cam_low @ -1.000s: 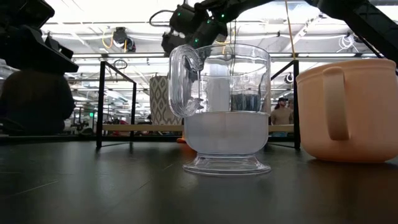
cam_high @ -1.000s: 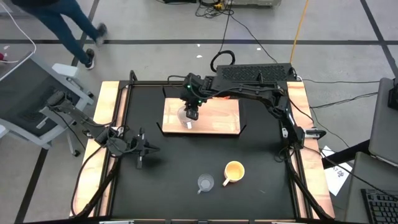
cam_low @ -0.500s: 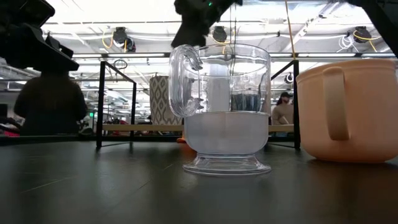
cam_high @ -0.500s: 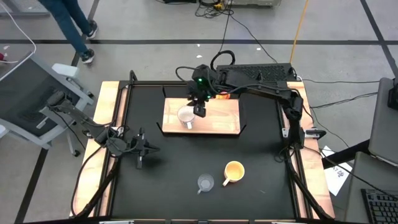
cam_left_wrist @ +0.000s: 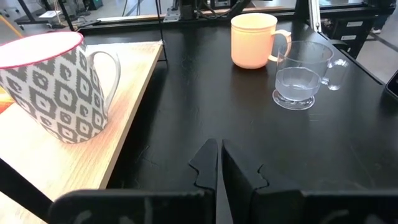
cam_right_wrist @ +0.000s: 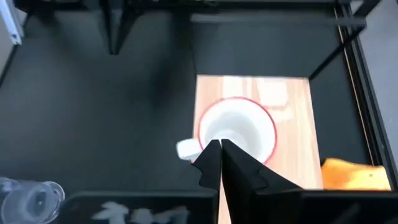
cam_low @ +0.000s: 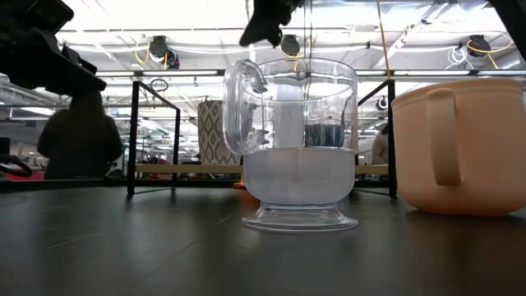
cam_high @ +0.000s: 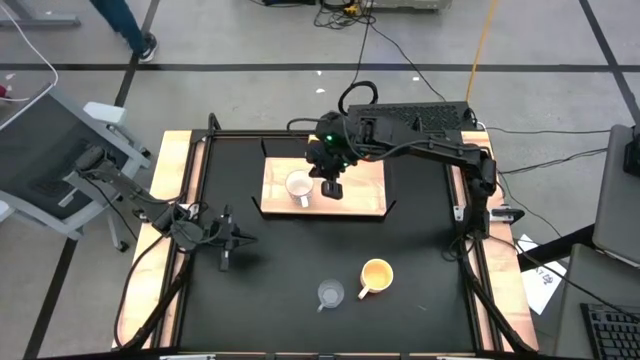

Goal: Stack small to large cups/mugs on shelf
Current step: Put the orange cup on the shelf

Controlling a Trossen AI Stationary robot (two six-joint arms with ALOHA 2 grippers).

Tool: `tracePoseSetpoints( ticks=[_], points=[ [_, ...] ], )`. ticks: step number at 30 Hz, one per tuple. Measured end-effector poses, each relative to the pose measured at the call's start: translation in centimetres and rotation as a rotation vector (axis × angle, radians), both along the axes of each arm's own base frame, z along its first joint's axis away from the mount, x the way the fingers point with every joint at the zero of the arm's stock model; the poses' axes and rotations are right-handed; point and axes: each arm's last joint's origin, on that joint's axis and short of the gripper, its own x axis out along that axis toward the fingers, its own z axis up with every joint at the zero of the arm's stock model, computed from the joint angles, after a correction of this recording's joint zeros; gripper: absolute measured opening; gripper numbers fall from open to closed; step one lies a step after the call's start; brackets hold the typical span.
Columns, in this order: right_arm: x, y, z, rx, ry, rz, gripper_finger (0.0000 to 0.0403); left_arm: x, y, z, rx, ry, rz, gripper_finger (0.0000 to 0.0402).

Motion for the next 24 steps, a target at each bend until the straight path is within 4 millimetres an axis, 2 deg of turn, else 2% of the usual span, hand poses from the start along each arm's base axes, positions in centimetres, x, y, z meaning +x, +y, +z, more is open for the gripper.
tracePoseSetpoints(
  ticks=[6, 11, 17, 24],
  points=[
    [-1.0, 2.0, 1.9, -0.066, -0.043, 0.039, 0.0000, 0.0, 0.0, 0.1, -0.005, -0.011, 0.000, 0.0024],
    [-3.1, 2.6, 3.3, -0.109, -0.097, 0.001, 0.0000, 0.0, 0.0, 0.1, -0.002, -0.009, -0.001, 0.0024],
    [-7.4, 3.9, 3.7, -0.074, -0.191, -0.030, 0.0000, 0.0, 0.0, 0.1, 0.002, -0.011, -0.002, 0.0024],
    [-12.7, 6.5, 2.2, -0.053, -0.307, -0.040, 0.0000, 0.1, 0.0, 0.2, 0.006, -0.018, 0.004, 0.0024]
  ],
)
